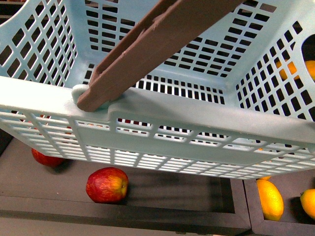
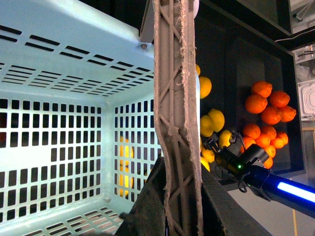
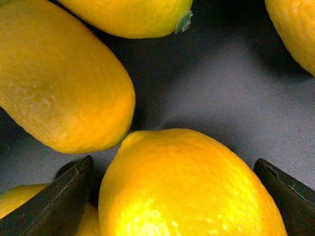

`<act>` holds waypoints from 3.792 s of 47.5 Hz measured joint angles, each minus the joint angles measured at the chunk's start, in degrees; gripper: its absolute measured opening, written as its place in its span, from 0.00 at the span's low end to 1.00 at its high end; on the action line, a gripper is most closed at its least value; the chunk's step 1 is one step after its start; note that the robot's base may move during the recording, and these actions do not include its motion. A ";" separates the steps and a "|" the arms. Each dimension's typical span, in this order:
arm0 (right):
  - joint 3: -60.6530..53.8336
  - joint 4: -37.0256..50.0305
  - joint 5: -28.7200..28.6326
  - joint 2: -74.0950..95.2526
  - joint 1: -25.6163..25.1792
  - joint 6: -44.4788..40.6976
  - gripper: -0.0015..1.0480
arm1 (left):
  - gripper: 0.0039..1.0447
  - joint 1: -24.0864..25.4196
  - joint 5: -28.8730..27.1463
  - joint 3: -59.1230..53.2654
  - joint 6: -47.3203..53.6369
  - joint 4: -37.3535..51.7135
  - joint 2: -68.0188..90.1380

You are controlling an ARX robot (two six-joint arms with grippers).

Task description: Pick lemon and mango into basket

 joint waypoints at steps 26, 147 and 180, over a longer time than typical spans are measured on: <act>-0.70 -0.42 -1.86 -0.22 -0.57 0.13 0.70 | 0.07 0.00 0.02 0.00 0.00 0.00 0.00; -62.31 13.73 6.97 -105.42 43.52 0.74 0.48 | 0.07 -0.11 -0.26 0.11 0.44 -0.13 0.17; -75.19 8.20 7.32 -123.58 43.65 -0.85 0.02 | 0.07 -0.02 -0.20 0.11 0.39 -0.13 0.17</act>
